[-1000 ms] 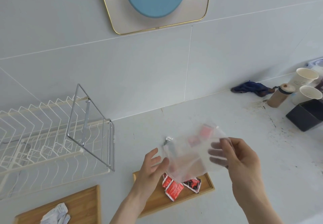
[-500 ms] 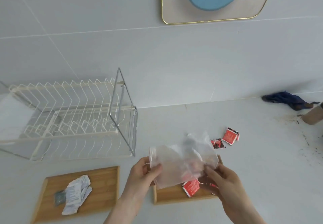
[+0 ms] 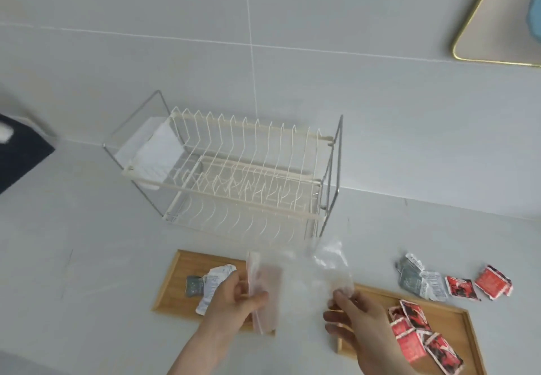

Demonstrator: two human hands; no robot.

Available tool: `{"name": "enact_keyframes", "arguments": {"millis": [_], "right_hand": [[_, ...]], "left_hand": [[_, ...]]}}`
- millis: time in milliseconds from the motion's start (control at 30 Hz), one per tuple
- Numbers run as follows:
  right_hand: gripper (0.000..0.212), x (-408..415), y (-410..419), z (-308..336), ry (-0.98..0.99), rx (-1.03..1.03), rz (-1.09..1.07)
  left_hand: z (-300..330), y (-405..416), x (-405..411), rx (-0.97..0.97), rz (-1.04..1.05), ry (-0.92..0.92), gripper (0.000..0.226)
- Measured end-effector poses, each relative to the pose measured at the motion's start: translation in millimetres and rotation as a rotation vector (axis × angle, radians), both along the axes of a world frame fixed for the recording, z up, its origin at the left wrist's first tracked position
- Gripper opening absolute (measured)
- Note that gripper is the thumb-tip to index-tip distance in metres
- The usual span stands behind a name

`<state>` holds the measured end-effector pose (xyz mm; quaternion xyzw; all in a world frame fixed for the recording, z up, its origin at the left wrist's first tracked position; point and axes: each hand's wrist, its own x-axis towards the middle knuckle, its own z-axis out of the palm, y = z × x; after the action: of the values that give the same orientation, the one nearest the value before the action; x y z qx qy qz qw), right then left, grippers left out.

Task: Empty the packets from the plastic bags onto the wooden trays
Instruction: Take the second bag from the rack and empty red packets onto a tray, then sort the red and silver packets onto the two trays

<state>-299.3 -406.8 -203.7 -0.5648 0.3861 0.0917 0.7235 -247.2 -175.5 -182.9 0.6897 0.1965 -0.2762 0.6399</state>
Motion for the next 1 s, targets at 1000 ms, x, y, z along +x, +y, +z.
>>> {"name": "enact_keyframes", "arguments": {"millis": [1000], "right_hand": [[0.020,130.8,364.8,-14.5,0.055,-0.321,0.365]], "left_hand": [[-56.2,355.0,49.0,0.412,0.481,-0.102,0.022]]}}
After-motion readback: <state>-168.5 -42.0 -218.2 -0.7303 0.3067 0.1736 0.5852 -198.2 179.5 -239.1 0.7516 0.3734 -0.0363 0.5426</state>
